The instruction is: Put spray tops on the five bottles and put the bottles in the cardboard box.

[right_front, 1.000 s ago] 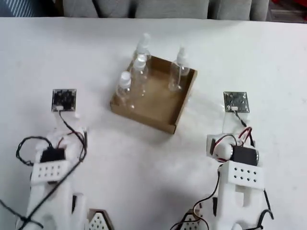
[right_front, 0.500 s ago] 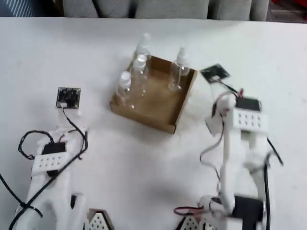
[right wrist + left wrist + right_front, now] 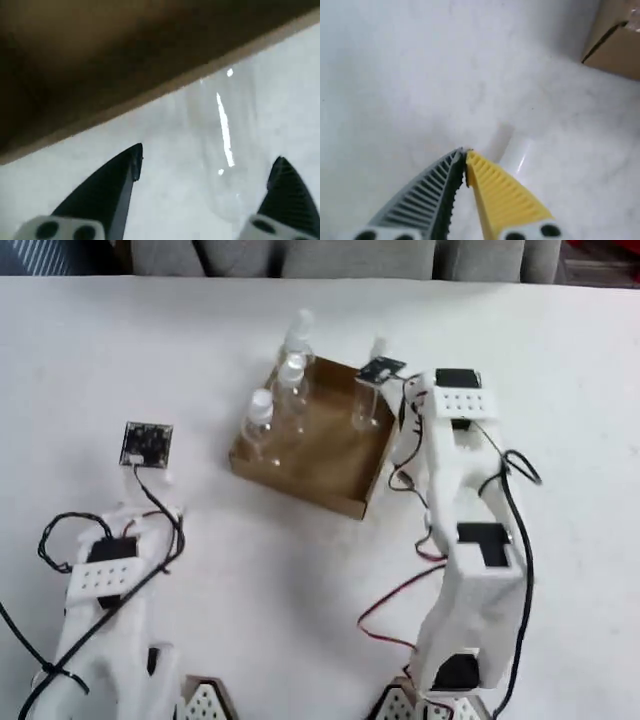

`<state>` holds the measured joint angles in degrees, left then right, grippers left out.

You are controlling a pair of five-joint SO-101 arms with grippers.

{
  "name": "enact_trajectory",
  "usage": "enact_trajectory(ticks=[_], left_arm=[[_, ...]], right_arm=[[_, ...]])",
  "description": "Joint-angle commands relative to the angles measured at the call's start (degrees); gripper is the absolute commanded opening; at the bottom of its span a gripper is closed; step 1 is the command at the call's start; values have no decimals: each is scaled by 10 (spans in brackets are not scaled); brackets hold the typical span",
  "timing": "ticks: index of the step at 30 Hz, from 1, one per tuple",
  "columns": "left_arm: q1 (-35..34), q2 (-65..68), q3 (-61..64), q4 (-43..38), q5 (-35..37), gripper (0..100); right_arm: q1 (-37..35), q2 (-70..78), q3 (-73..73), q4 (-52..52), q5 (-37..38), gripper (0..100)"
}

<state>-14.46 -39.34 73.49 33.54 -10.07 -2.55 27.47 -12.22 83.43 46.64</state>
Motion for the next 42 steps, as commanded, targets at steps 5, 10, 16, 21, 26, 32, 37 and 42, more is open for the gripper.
enact_trajectory(ticks=[5,10,16,21,26,32,37,42], left_arm=[[-4,4,-28,-15,-6,20],[-4,4,-28,-15,-6,20],[-4,4,-28,-15,-6,20],[-4,4,-28,-15,-6,20],[-4,5,-28,-15,-6,20],[-4,5,-28,-15,-6,20],[-5,5,-28,-15,-6,20],[-6,5,-28,-15,-6,20]], right_arm=[[21,58,-58,7,41,351],[28,76,-59,6,54,236],[28,73,-60,6,63,147],[24,73,-61,6,65,112],[15,54,-60,6,63,110],[0,23,-58,6,63,109],[-26,1,-59,27,64,109],[-44,-12,-59,38,64,109]])
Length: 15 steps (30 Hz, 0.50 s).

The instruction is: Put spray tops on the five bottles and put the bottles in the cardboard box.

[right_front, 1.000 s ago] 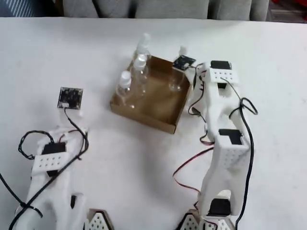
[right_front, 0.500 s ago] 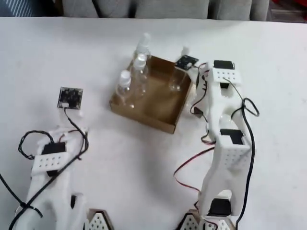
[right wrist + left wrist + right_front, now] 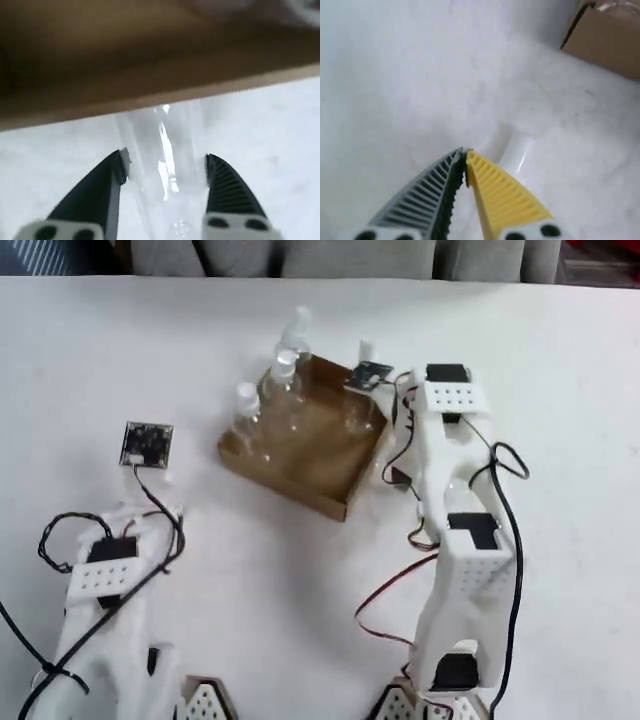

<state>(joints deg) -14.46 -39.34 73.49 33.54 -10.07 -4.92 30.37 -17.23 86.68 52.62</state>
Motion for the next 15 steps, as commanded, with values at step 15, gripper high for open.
enact_trajectory(ticks=[15], left_arm=[[-7,5,-28,-15,-6,20]], right_arm=[[-25,-80,-9,34,9,109]])
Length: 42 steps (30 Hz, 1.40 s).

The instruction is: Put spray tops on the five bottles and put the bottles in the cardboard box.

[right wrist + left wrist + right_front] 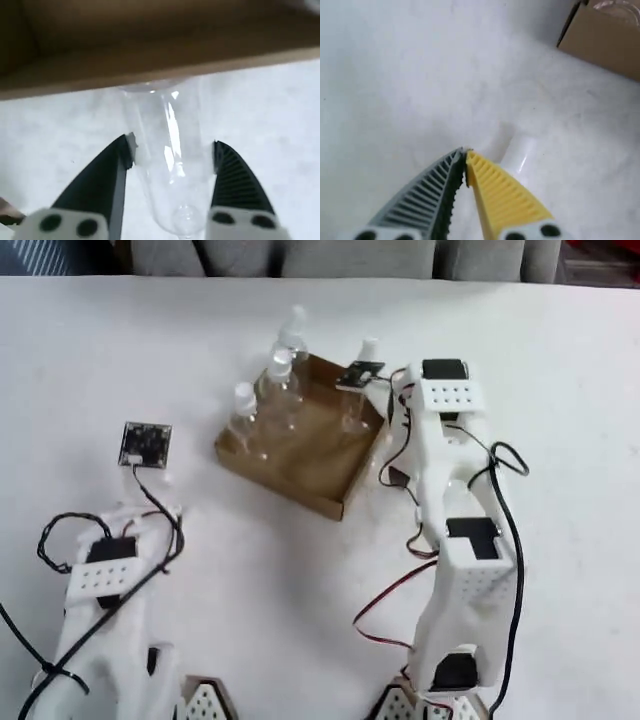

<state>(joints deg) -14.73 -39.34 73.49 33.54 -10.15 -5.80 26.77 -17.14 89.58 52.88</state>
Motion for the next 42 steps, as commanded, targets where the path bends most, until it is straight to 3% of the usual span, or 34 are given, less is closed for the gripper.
enact_trajectory(ticks=[1,14,24,30,35,42], left_arm=[[-4,5,-28,-15,-5,20],[-5,5,-28,-16,-5,20],[-5,5,-28,-16,-5,20],[-5,5,-28,-16,-5,20],[-3,5,-28,-16,-5,20],[-5,5,-27,-16,-5,20]], right_arm=[[-16,-48,-9,5,6,109],[-46,-127,-1,90,3,108],[-13,-290,184,89,7,108],[65,-388,309,88,11,108],[175,-430,375,85,134,108],[342,-438,449,-32,242,109]])
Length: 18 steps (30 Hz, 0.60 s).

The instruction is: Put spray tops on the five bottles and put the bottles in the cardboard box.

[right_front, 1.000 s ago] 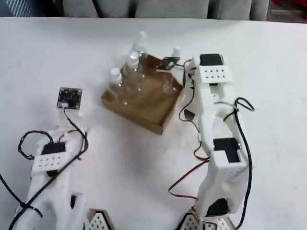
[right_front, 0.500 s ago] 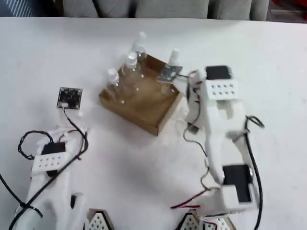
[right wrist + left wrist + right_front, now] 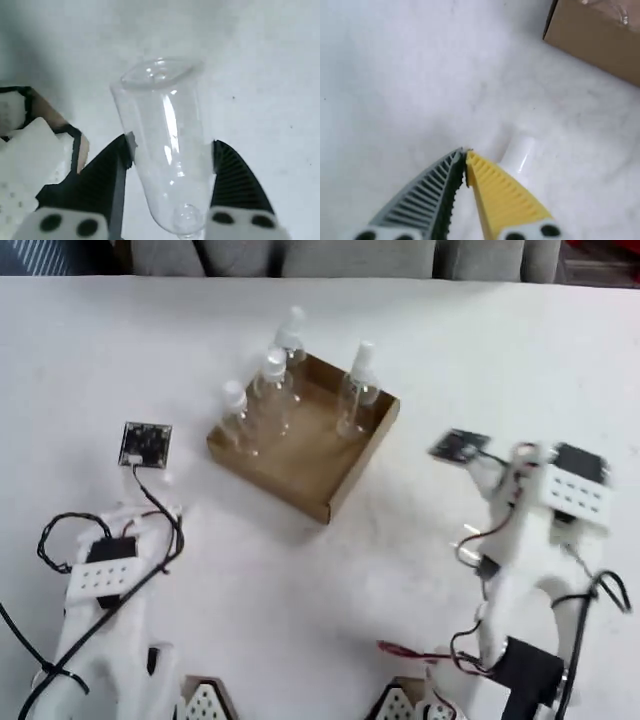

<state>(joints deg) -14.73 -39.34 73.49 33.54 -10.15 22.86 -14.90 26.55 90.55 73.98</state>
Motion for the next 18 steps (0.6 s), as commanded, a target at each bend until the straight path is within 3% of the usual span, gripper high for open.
enact_trajectory(ticks=[1,11,16,18], left_arm=[[-5,5,-27,-16,-5,20],[-3,5,-27,-16,-5,20],[-2,5,-18,-25,-5,20],[-2,4,-9,-48,-4,20]], right_arm=[[70,-22,25,-59,37,109],[109,-22,180,-296,39,113],[105,-22,205,-339,39,120],[100,-22,204,-338,39,168]])
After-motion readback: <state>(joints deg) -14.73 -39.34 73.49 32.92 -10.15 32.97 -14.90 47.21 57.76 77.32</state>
